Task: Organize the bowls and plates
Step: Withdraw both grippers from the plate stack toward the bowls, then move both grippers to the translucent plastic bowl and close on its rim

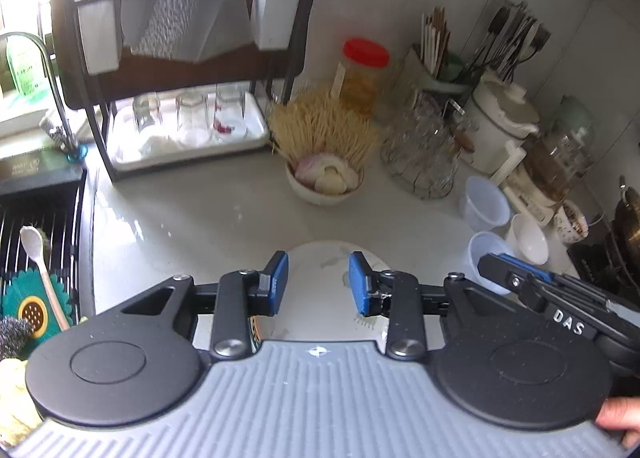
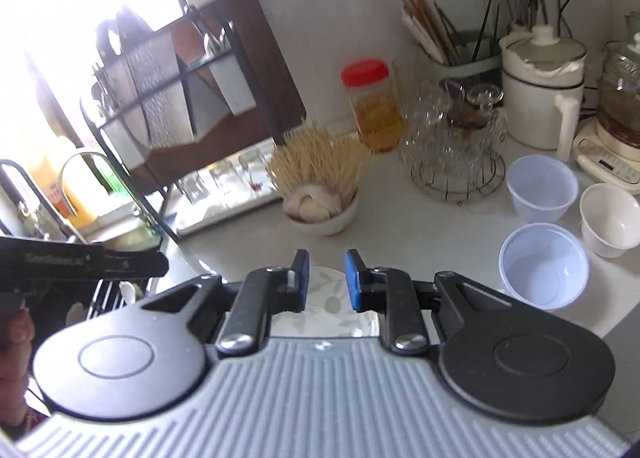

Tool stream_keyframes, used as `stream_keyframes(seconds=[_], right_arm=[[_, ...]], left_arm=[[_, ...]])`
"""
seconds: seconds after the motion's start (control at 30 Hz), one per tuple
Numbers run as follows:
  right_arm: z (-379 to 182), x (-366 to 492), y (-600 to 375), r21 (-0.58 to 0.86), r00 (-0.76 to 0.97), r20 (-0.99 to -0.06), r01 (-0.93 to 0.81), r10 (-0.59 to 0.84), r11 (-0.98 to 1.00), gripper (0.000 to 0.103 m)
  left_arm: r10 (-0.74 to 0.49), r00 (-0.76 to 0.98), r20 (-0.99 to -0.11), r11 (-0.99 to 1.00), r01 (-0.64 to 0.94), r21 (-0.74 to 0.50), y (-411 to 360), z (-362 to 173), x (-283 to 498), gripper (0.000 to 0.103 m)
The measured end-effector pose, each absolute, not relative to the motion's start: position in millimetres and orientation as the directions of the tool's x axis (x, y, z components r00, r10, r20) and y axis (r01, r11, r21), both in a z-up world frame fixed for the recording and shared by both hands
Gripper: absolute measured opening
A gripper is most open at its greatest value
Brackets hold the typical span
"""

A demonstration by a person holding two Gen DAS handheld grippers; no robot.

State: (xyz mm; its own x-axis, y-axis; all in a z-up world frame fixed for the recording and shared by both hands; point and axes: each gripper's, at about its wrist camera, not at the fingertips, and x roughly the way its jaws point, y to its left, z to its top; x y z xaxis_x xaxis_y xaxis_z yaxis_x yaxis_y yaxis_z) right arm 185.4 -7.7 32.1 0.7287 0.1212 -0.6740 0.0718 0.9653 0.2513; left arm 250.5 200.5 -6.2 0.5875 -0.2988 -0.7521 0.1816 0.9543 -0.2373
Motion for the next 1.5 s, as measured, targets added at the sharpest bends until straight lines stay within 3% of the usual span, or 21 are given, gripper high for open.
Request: stream_keyframes(seconds=[0.4, 0.63, 0.73, 1.33, 1.5], right_arm=[[43, 148, -1, 0.234, 0.741, -0.666, 0.099, 0.085, 0.967, 0.024], [46, 154, -50, 0.21, 0.752, -0.655, 0.09, 0.072, 0.974, 0.024], [46, 155, -77, 0.203, 0.757, -0.65, 0.094, 0.063, 0.975, 0.024], [-5, 165, -225, 0.27, 0.686, -0.727, 0.288, -0.002, 0.919, 0.024], [-20, 166, -259, 0.29, 0.663, -0.748, 0.342, -0.011, 0.894, 0.041]], left_arm=[[-0.355, 0.583, -0.731, 0.933, 0.27, -0.237, 188, -8, 217, 0.038], [-0.357, 0.6, -0.716, 0.934, 0.247, -0.259, 138, -6, 228, 0.039], [-0.348, 0.598, -0.722, 0.937, 0.245, -0.249, 110, -10, 236, 0.043], [-0.404, 0.475, -0.782, 0.902, 0.351, -0.253, -42, -70, 303, 0.047], [-0.398, 0.438, -0.806, 0.904, 0.336, -0.264, -71, -98, 322, 0.047]])
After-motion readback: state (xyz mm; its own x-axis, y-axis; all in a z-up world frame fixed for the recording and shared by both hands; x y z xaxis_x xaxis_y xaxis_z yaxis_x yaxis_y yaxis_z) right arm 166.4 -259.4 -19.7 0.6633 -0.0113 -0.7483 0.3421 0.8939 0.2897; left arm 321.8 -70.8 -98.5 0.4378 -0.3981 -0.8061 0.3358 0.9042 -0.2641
